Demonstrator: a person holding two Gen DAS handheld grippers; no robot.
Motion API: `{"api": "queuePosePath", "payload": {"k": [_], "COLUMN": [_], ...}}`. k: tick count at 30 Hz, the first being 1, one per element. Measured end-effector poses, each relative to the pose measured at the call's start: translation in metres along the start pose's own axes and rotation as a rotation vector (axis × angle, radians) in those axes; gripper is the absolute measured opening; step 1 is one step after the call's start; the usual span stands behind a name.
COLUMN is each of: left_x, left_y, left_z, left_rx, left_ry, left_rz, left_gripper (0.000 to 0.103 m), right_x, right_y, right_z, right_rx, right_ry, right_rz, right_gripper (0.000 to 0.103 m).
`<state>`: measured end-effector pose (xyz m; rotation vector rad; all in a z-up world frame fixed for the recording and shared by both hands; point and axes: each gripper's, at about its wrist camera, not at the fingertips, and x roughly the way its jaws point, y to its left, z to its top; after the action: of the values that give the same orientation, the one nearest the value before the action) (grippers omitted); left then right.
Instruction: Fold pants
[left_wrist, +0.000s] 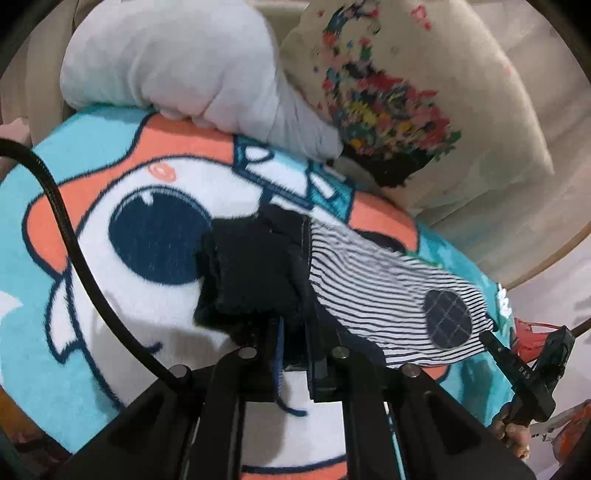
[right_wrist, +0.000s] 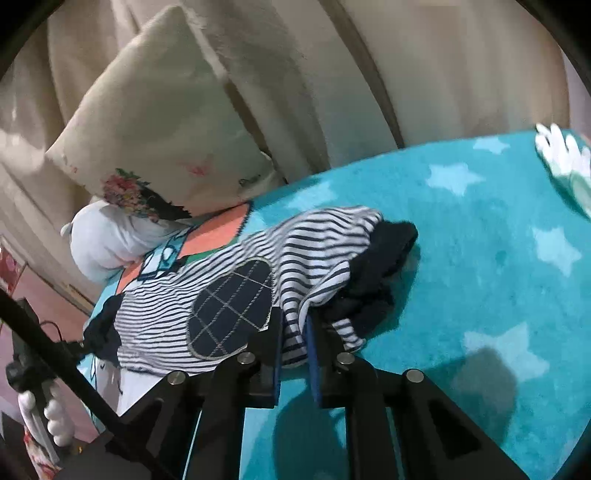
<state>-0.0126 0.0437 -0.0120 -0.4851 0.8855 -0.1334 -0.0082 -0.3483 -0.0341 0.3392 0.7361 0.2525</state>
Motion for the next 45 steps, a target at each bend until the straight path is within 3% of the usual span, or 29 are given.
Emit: {"api": "queuePosePath", "payload": {"k": [9, 12, 13, 16, 20, 22, 25, 26, 28, 30, 33, 37, 40, 43, 45], "left_x": [-0.004, -0.008, -0.008, -0.004, -0.003, -0.004, -0.005, -0.006, -0.007, -0.007, -0.01, -0.013, -0.011, -0.01, -0.008], "left_y": [-0.002, 0.0, 0.002, 0.008, 0.012, 0.012, 0.011, 0.011, 0.012, 0.013, 0.014, 0.015, 0.015, 0.015, 0.014], "left_z": [0.033, 0.037, 0.037, 0.034, 0.03, 0.028, 0.027, 0.028, 0.028, 0.028, 0.029, 0.032, 0.034, 0.035, 0.04], "left_rx": [-0.054, -0.06, -0.06, -0.07, -0.073, -0.073, -0.077, -0.076, -0.082, -0.088, -0.088, -0.089, -0.089, -0.09, -0.089], "left_ry": [-0.026, -0.044, -0.048, -0.042, -0.037, -0.041, -0.05, -0.054, -0.057, -0.059, -0.061, -0.067, -0.067, -0.07, -0.073], "left_rz": [-0.013, -0.015, -0.012, -0.008, -0.005, -0.009, -0.014, -0.015, -0.02, -0.023, -0.028, -0.036, -0.035, -0.035, -0.031], "left_gripper": [0.009, 0.009, 0.009, 0.009, 0.009, 0.009, 0.009, 0.009, 0.009, 0.009, 0.009, 0.009, 0.009, 0.009, 0.009], "right_x": [-0.025, -0.023, -0.021, -0.017, -0.022, -0.029, -0.034, -0.031, -0.017, -0.001, 0.024, 0.038, 0.038, 0.037, 0.029], "right_y": [0.014, 0.02, 0.025, 0.03, 0.017, 0.007, -0.001, -0.003, -0.001, 0.002, 0.01, 0.004, -0.002, -0.012, -0.007], "right_z": [0.031, 0.041, 0.038, 0.02, 0.001, -0.005, -0.008, -0.01, -0.016, -0.021, -0.027, -0.02, -0.012, -0.006, -0.001], "right_rx": [-0.051, -0.112, -0.162, -0.24, -0.205, -0.134, -0.054, -0.006, 0.069, 0.108, 0.146, 0.202, 0.216, 0.229, 0.185], "right_ry": [-0.066, -0.045, -0.025, 0.026, 0.033, 0.023, 0.042, 0.07, 0.134, 0.186, 0.222, 0.179, 0.126, 0.123, 0.101], "right_rz": [0.031, 0.031, 0.012, -0.023, -0.038, -0.009, 0.115, 0.222, 0.353, 0.409, 0.418, 0.368, 0.287, 0.231, 0.219], "right_gripper": [0.009, 0.009, 0.014, 0.055, 0.055, 0.055, 0.055, 0.055, 0.055, 0.055, 0.055, 0.055, 0.047, 0.011, 0.009]}}
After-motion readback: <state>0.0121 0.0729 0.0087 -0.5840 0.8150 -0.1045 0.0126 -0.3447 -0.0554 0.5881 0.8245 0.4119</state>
